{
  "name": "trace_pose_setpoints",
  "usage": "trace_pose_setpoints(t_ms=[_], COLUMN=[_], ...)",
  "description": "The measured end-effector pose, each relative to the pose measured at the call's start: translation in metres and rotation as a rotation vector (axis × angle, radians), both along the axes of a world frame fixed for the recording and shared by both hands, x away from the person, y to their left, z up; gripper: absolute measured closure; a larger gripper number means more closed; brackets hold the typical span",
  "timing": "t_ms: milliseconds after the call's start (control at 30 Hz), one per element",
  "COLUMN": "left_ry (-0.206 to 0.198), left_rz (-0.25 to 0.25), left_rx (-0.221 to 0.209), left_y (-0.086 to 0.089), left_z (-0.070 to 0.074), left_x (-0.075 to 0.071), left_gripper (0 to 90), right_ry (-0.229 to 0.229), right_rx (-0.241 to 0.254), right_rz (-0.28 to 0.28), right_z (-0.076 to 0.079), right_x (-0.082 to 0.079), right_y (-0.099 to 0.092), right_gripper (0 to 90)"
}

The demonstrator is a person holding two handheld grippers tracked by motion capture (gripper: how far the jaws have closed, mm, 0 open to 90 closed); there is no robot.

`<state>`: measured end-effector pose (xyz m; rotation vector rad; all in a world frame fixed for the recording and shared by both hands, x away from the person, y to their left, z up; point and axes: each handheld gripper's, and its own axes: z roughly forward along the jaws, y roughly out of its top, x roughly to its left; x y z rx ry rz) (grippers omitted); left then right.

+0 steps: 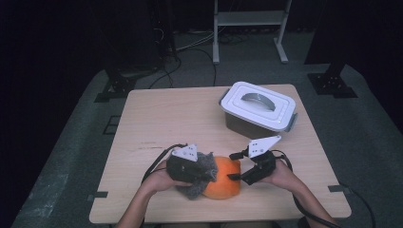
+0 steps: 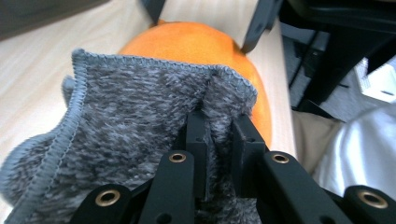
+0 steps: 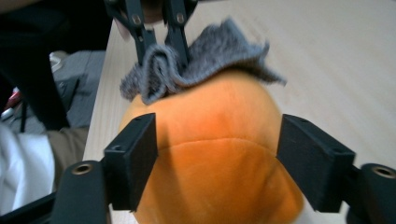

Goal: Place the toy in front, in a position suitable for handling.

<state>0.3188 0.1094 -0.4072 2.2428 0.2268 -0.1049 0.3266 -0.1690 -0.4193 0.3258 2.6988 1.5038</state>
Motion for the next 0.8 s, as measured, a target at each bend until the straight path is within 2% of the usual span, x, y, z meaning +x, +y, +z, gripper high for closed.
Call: trace_pose_setpoints(t_ms=[67,133,233,367,500,567,633,700,733,800], left_ry=[-0.006,-0.015,-0.029,-0.048,-0.041,-0.04,-0.037,-0.024,-0.016,-0.003], left_rz=[0.009,0.032,0.063,0.106,0.109,0.095,0.077,0.051,0.036,0.01], left_rx=[0.0,-0.02,-0.034,-0.036,-0.067,-0.071,-0.052,-0.022,-0.021,-0.033], left_y=[0.002,0.007,0.014,0.022,0.023,0.017,0.008,0.001,-0.001,-0.002], left_z=[0.0,0.002,0.006,0.015,0.02,0.019,0.015,0.007,0.004,0.001], left_x=[0.0,0.002,0.005,0.01,0.012,0.011,0.01,0.008,0.007,0.004], left_gripper=[78.8,79.4,79.9,80.0,79.9,79.9,79.8,79.8,79.9,79.9], right_ry=[0.0,-0.001,-0.067,-0.144,-0.192,-0.193,-0.179,-0.125,-0.1,-0.065], right_rx=[-0.004,-0.015,-0.049,-0.086,-0.087,-0.083,-0.062,-0.036,-0.031,-0.01], right_rz=[-0.015,-0.026,-0.011,-0.016,-0.018,-0.024,-0.021,-0.01,-0.003,0.009], right_z=[-0.008,-0.011,-0.008,-0.001,0.003,0.004,0.003,0.003,0.004,0.006], right_x=[-0.002,-0.004,-0.01,-0.013,-0.013,-0.012,-0.012,-0.011,-0.01,-0.006], right_y=[0.007,0.008,0.004,-0.002,-0.007,-0.006,-0.003,-0.002,-0.002,-0.006], right_gripper=[28.9,43.4,59.1,63.6,63.4,63.2,60.1,47.6,41.1,35.6])
